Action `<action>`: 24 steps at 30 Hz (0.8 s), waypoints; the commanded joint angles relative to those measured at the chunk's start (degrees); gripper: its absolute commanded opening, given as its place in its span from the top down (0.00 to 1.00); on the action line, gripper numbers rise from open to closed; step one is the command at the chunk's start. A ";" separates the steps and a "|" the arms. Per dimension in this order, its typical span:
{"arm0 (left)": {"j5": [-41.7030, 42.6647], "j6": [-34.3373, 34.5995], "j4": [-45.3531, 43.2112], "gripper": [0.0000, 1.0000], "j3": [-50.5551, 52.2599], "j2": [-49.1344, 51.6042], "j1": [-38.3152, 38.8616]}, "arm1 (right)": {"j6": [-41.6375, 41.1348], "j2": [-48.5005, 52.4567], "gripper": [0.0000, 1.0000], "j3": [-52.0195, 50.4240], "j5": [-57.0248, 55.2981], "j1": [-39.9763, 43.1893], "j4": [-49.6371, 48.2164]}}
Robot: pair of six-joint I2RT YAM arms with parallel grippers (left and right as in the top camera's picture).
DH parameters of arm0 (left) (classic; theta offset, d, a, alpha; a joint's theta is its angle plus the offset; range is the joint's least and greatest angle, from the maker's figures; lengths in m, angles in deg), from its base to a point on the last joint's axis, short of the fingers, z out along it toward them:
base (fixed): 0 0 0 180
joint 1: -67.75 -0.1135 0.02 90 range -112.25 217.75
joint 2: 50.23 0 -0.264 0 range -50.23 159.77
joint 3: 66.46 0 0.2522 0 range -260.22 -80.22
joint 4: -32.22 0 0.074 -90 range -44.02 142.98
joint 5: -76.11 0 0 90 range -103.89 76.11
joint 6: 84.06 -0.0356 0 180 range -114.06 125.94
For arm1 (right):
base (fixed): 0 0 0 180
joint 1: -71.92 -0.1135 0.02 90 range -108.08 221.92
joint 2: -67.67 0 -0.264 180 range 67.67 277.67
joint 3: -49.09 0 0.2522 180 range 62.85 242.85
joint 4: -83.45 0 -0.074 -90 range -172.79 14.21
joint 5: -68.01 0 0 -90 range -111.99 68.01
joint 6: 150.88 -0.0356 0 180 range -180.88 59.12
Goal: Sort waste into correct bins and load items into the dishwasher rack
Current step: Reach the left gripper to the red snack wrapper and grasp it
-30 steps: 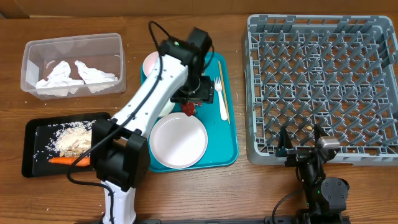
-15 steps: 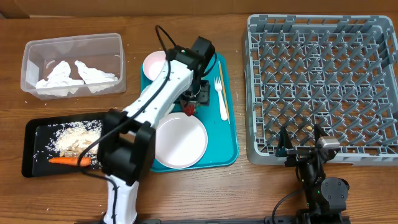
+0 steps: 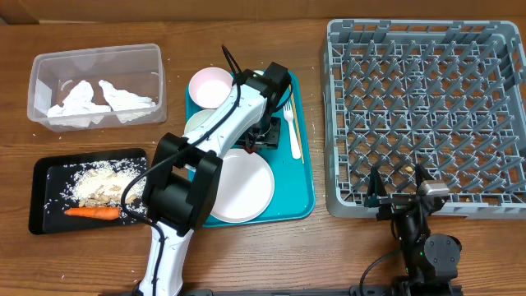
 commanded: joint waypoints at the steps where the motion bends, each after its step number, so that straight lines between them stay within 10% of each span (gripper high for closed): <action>1: -0.76 -1.29 -1.01 0.50 -0.02 0.31 0.31 | 0.20 -0.50 0.00 -0.59 -0.17 -0.15 -0.37; 9: -1.18 -2.16 -0.68 0.80 -0.02 0.48 0.26 | 0.17 -0.50 0.00 -0.59 -0.17 -0.15 -0.37; 10: -1.18 -2.36 -0.46 0.96 -0.04 0.48 0.26 | 0.17 -0.50 0.00 -0.59 -0.17 -0.15 -0.37; 24: 1.70 -2.75 13.73 0.96 -15.15 0.24 0.26 | 0.17 -0.50 0.00 -0.59 -0.17 -0.15 -0.37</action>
